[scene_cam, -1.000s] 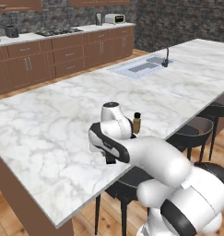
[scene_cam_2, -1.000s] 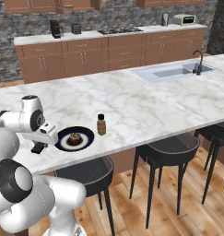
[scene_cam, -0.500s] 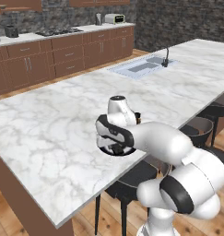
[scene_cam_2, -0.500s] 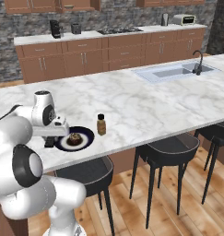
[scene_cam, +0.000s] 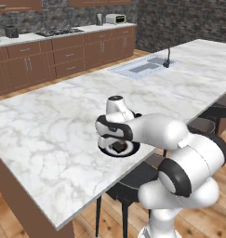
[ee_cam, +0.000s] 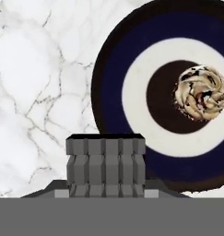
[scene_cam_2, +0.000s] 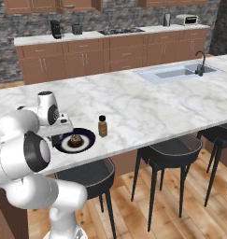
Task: Take the cinnamon bottle from the cabinet and place it on the dining table, next to the plate with the cupcake. Then take the chocolate from the dining counter and place it on the cupcake plate.
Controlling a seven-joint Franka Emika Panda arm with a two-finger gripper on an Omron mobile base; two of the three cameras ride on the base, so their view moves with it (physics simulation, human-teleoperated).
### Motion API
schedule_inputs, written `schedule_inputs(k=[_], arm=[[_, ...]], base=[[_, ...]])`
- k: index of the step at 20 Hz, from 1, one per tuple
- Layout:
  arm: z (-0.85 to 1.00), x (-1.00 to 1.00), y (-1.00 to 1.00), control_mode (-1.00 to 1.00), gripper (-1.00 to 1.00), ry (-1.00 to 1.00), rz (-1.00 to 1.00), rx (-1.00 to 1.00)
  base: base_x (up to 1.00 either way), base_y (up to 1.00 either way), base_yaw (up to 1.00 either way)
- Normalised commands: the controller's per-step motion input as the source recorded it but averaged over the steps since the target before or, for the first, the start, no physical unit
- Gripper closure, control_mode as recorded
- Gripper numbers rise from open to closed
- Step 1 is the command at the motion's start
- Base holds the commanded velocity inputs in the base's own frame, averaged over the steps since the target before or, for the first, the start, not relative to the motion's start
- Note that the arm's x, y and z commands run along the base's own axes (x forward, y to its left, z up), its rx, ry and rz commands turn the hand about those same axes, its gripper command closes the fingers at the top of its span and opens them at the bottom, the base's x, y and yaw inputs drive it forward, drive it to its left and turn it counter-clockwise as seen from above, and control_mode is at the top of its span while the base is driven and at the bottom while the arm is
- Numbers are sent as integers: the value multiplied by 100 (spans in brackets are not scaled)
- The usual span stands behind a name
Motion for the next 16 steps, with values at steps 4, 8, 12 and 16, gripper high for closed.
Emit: schedule_inputs(k=[4, 8, 12, 16], arm=[[-9, 23, 0, -100, 100, -4, 4, 0], [-15, 16, 0, -100, 100, -3, 0, 0], [-17, 3, 1, -100, 100, -5, 0, 0], [-14, 7, -1, -100, 100, -6, 0, 0]], base=[[0, 0, 0], [0, 0, 0], [0, 0, 0], [0, 0, 0]])
